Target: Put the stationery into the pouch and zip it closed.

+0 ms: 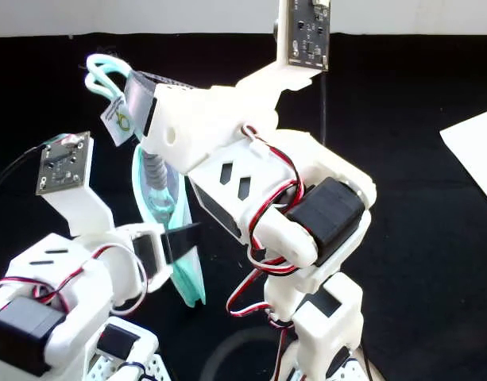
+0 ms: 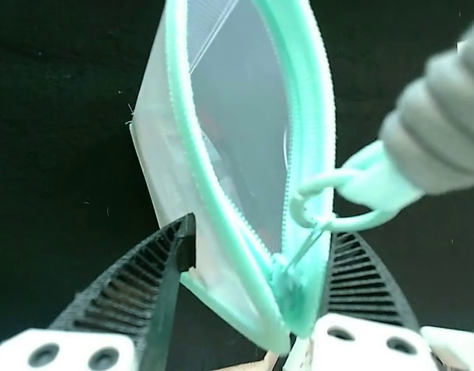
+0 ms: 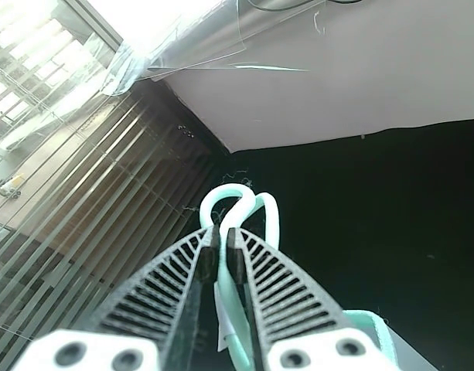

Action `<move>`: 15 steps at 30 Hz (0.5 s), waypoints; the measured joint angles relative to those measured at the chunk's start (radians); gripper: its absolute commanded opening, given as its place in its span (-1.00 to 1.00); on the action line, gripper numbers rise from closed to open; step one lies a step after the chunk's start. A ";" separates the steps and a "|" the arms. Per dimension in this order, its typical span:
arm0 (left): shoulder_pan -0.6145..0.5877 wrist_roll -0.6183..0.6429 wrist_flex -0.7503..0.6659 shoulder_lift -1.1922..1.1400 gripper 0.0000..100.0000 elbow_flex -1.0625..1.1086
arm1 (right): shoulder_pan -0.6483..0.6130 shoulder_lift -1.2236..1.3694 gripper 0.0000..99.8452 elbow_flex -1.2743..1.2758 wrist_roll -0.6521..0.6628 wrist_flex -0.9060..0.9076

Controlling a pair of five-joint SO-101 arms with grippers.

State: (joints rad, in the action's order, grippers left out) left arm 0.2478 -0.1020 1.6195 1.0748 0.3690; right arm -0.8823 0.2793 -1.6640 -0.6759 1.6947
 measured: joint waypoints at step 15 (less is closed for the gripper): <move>-0.057 -0.068 -0.032 0.000 -0.55 0.121 | 0.000 0.000 -0.99 0.000 0.000 0.000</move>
State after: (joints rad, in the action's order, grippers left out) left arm 0.1910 -0.1695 1.5873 1.0748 0.4902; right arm -0.8823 0.2793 -1.6640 -0.6759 1.6947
